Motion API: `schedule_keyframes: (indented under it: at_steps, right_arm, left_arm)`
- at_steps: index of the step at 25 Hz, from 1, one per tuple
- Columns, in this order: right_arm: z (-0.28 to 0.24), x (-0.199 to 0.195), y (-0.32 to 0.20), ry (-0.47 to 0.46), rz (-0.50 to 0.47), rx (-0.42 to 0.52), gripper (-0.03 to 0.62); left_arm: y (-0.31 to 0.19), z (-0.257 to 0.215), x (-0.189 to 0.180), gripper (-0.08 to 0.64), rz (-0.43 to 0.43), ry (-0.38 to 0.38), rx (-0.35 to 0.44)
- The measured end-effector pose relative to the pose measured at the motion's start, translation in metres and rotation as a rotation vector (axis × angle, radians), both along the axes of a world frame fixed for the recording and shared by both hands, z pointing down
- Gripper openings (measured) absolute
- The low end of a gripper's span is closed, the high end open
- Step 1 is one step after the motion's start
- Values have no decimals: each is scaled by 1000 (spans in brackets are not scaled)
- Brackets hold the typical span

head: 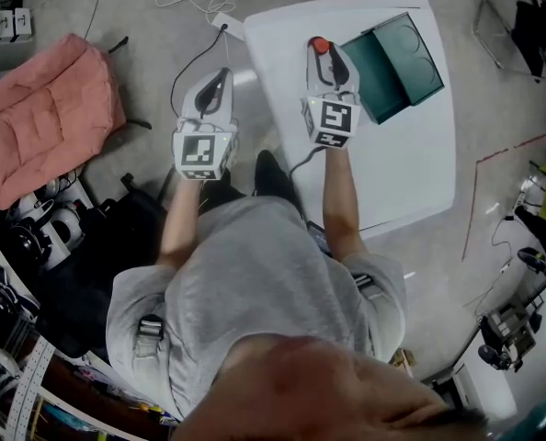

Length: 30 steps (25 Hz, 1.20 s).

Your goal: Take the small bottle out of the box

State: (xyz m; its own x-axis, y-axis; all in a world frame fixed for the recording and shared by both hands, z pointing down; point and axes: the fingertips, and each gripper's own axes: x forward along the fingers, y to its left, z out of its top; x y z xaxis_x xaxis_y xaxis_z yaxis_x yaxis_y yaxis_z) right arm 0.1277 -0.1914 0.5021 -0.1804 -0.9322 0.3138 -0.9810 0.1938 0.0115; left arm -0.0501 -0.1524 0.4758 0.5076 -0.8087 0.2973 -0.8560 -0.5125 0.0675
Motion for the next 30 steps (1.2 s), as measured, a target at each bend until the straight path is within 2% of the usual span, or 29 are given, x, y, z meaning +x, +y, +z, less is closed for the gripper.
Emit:
schedule_keyframes:
  at_steps: [14, 30]
  right_arm:
    - [41, -60, -20, -6, -122, -59, 130]
    - [93, -73, -33, -16, -120, -128, 130]
  left_arm:
    - [-4, 20, -47, 12, -106, -8, -37]
    - [-8, 58, -50, 12, -91, -24, -108]
